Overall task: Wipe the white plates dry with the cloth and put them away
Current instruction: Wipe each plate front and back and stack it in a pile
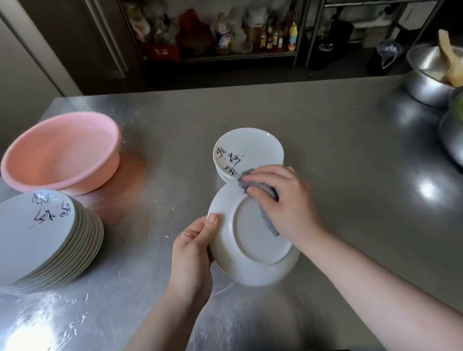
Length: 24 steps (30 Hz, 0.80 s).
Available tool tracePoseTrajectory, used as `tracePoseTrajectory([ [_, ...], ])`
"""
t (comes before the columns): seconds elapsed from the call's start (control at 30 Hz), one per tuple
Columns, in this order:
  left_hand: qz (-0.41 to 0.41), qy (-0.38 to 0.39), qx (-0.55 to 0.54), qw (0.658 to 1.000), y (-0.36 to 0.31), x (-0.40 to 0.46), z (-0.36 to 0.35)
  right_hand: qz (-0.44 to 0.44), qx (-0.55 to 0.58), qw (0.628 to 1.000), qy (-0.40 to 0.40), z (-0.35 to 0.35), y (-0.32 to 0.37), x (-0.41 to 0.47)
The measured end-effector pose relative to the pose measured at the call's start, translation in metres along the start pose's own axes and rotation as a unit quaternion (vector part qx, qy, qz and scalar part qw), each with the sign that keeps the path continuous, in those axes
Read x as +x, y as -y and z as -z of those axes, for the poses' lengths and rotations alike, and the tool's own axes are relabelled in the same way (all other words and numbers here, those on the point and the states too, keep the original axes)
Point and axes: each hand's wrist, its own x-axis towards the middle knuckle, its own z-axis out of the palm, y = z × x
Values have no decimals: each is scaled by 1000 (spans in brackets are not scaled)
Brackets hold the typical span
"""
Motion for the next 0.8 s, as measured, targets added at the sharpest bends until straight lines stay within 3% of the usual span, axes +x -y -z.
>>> tracePoseTrajectory([
  [0.17,46,-53,-43,997,7,5,6,-110,27,993,18,15,-27,-5],
  [0.37,44,-77,-69,994,-2,8,4,-114,45,985,-117,7,-35,-64],
  [0.6,13,-80,-95,992,-7,11,-21,5,2,990,-142,-18,-7,-85],
  [0.8,21,-86,-146,985,-9,4,-42,189,-100,974,-78,-20,-2,-65],
])
